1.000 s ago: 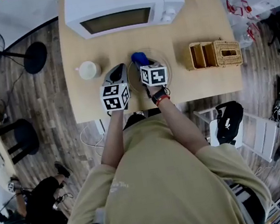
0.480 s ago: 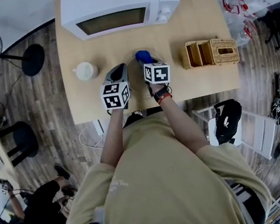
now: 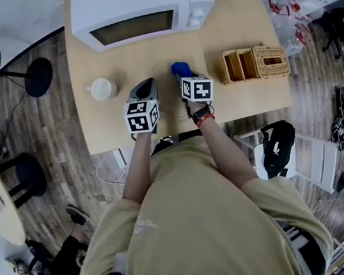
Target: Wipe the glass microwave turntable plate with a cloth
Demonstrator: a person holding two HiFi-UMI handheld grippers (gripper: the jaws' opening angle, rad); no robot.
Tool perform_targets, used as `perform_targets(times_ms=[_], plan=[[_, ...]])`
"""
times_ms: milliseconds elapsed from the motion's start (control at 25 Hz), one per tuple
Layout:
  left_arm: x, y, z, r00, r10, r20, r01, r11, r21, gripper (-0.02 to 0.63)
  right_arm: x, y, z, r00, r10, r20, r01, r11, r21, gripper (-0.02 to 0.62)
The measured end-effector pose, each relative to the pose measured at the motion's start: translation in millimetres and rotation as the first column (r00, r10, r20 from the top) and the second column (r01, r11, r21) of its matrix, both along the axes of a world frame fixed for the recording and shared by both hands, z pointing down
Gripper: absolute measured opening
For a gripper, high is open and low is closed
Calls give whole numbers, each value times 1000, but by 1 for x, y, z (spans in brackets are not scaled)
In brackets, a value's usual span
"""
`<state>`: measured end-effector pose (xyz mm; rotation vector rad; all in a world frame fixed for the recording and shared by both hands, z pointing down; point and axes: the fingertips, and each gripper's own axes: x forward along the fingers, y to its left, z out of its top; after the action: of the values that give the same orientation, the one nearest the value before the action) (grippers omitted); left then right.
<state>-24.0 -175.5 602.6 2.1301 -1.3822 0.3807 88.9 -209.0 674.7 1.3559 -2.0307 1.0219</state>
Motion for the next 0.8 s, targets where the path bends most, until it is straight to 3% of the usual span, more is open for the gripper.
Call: perform_targets(times_ms=[360,800], plan=[[6,2,3,1000,11,-1,-11,1000,-4,18,32,1,0,998,64,-23,-64,998,-4,143],[-7,10,-2,1000,-14,4,14,1000,6,18,37,4,-1,997,72,-38,-72,997,-3,144]])
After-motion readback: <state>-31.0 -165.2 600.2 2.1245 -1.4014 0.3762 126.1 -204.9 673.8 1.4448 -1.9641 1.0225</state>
